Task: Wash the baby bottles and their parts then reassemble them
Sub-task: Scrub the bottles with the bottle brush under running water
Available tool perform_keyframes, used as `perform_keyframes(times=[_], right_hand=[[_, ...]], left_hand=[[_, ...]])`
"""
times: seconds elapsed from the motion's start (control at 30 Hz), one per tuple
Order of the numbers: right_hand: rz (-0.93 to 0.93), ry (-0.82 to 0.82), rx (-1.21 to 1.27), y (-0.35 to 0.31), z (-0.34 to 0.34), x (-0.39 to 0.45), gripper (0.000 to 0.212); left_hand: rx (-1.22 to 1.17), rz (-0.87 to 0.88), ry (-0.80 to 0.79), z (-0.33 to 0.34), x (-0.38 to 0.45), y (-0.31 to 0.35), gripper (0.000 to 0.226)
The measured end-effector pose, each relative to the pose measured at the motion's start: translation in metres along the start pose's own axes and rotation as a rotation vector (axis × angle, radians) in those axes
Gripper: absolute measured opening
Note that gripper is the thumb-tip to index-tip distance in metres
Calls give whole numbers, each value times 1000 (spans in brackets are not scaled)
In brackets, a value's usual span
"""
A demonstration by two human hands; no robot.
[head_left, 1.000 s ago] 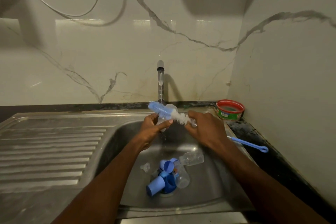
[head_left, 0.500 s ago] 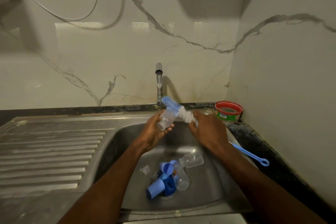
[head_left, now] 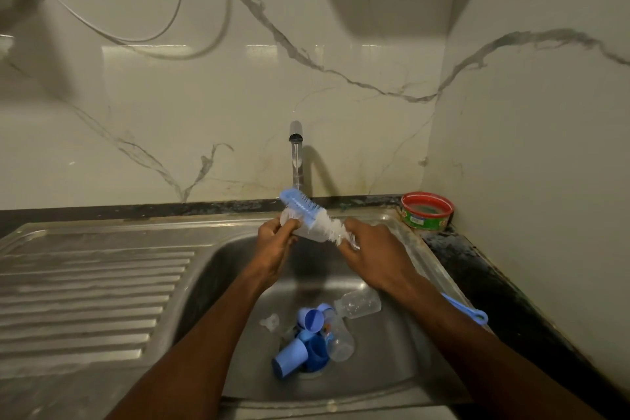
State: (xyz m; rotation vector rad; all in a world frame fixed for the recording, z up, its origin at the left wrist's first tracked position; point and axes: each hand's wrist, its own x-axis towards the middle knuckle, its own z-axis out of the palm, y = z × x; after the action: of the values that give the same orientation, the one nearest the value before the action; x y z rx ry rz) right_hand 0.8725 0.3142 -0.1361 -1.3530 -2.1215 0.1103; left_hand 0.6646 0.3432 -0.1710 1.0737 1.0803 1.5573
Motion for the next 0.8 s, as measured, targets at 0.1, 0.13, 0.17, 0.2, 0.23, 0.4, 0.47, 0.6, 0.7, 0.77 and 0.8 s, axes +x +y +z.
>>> perform_keyframes(times=[0.1,0.13,0.17,0.2,0.23,0.4,0.47,0.6,0.7,0.77,0.8], right_hand=[[62,66,-124,2,-4,6,20],[74,58,-137,2,-2,7,22],[68,46,-133,0,-1,6,23],[64,35,-138,-2,0,4,23],[62,41,-159,-3,0,2,22],[109,141,-338,-1,-16,1,35],[65,153,-369,0,-16,1,38],[-31,58,-424,-8,-2,3,29],[-24,-17,-403,-19,7,14,30],[-29,-31,-387,-24,7,19,30],[-40,-15,-402,-22,5,19,30]], left_hand=[[-13,4,-85,5,-2,3,48],[-32,-6,-61,8,-3,3,50],[-49,-19,-11,12,-3,4,48],[-51,-36,47,14,-2,4,45],[-43,-63,97,16,-1,4,44],[-12,-229,48,10,-5,7,46],[207,-190,-25,5,-8,3,46],[539,-46,-104,6,-11,-4,39],[612,-54,-217,11,-17,-5,28],[628,3,-271,7,-17,-6,38],[602,25,-271,4,-16,-5,44]])
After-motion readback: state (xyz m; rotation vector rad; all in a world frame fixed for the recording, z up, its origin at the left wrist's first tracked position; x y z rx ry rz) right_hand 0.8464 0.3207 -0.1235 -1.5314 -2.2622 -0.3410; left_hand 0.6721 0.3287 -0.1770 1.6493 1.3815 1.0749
